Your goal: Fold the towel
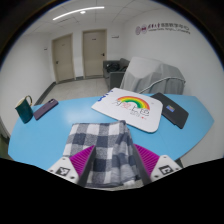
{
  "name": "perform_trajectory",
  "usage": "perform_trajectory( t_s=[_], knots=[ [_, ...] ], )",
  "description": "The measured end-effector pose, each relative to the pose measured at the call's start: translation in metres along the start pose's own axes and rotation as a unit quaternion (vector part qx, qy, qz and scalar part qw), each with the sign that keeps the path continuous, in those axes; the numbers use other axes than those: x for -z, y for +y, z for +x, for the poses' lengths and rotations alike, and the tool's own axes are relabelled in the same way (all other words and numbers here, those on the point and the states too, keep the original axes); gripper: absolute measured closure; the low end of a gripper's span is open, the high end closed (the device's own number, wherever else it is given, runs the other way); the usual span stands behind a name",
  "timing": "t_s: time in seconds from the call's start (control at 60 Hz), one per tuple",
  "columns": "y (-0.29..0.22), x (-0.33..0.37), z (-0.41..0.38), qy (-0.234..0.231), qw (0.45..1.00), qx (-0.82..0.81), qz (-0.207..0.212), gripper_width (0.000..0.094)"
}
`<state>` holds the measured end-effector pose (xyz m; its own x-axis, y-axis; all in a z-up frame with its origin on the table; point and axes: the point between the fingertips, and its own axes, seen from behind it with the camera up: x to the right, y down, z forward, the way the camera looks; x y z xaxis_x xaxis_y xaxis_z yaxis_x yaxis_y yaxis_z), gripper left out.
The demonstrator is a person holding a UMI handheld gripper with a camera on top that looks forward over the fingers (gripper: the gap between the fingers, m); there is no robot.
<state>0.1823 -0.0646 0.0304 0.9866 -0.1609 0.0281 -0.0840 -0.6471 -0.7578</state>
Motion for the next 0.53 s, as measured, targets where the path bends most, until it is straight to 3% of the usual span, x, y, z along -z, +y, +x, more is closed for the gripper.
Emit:
perform_trajectory(
  t_s=[0.017, 0.067, 0.3, 0.533],
  knots=[
    [-0.001, 0.005, -0.001, -0.001, 1.000, -0.001, 0.002, 0.0070],
    [-0.003, 0.023, -0.006, -0.010, 1.000, -0.004, 0.008, 0.0128],
    [0.010, 0.140, -0.043, -0.044, 0.998, -0.001, 0.048, 0.0101],
    [0.039, 0.250, -0.103, -0.142, 0.988, -0.032, 0.047, 0.0104]
  ],
)
